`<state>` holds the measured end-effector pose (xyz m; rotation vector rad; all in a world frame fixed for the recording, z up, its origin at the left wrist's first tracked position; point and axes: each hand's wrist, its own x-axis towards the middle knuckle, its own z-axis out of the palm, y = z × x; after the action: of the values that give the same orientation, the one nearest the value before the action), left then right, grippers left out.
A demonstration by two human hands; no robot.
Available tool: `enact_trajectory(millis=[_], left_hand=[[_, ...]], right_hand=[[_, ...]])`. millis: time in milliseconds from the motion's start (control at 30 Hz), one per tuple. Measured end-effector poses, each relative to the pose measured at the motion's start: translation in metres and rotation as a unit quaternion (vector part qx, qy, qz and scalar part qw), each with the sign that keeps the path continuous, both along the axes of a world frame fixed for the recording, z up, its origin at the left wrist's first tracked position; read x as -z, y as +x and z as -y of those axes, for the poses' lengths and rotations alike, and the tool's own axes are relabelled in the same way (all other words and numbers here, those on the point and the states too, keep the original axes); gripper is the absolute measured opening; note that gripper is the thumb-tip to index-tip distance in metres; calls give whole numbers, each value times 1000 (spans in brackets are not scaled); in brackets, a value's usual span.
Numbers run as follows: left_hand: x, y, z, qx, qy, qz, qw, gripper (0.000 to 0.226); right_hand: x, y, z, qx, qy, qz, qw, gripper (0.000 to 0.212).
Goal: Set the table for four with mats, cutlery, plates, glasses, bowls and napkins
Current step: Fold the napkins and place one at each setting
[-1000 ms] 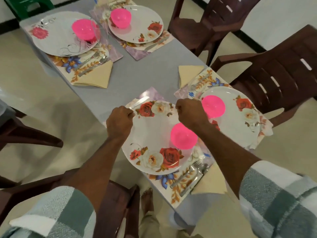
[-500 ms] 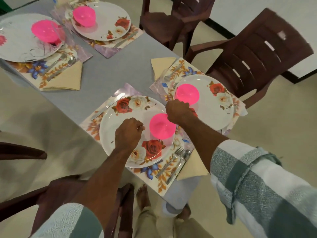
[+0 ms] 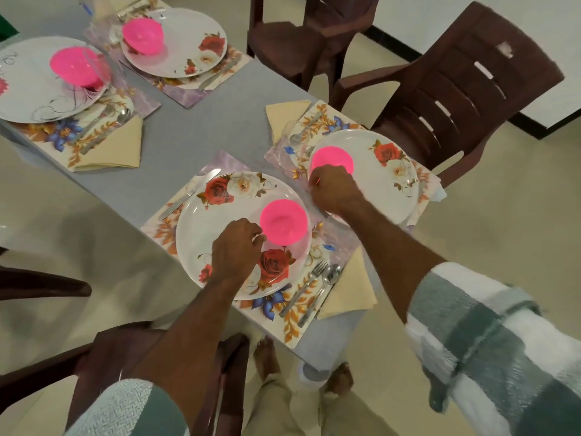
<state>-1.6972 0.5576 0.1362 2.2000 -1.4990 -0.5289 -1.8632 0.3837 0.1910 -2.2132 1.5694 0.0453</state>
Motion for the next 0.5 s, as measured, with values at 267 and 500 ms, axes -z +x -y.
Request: enact_trajectory(millis=[267, 500], left_hand=[[-12, -32, -11, 22, -32, 21, 999, 16], [-25, -51, -14, 46, -15, 52, 997, 20]], right_hand=[[2, -119, -72, -13, 169, 177, 970, 85], [34, -109, -92, 25, 49, 211, 976, 93]])
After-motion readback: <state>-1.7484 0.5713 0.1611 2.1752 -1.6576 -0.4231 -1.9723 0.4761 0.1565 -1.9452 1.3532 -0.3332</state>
